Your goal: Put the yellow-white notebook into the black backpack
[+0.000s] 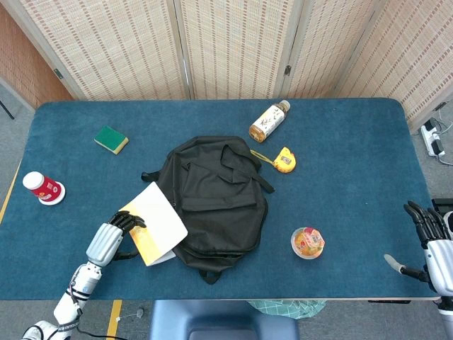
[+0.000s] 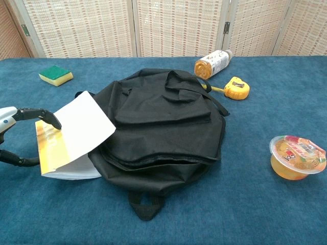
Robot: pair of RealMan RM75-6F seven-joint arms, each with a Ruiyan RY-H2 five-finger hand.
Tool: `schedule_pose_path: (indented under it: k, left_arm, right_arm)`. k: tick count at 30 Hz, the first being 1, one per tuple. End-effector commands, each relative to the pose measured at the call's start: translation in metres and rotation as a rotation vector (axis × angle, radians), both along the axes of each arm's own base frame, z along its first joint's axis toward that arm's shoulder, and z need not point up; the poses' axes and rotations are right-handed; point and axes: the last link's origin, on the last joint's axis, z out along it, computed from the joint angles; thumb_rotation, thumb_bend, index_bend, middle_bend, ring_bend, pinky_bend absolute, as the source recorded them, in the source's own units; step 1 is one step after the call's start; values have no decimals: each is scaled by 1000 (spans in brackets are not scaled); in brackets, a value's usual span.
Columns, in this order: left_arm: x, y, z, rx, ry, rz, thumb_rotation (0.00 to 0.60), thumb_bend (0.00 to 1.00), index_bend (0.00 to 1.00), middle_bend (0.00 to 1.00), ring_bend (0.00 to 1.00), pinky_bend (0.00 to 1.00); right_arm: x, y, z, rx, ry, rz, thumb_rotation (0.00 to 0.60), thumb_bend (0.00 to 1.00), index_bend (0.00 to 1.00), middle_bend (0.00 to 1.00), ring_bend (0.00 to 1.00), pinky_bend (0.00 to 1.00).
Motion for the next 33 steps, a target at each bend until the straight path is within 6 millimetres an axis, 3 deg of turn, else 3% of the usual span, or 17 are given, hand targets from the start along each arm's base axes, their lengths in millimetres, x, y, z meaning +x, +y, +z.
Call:
schedule_pose_path:
  k: [1, 9, 33]
  left_arm:
    - [3, 1, -2, 4, -12, -4, 600, 283, 409, 362, 300, 221]
    - [5, 3, -5, 29, -22, 1, 600, 428, 476, 385, 319, 222]
    - [6, 2, -6, 60, -60, -8, 600, 399, 634, 441, 357, 233]
  right_arm:
    - [0, 0, 0, 1, -1, 0, 600, 187, 0, 76, 95, 12]
    - [-3, 0, 2, -5, -2, -5, 600, 187, 0, 76, 95, 12]
    - [-6, -2, -1, 2, 3, -19, 600, 187, 0, 76, 94, 12]
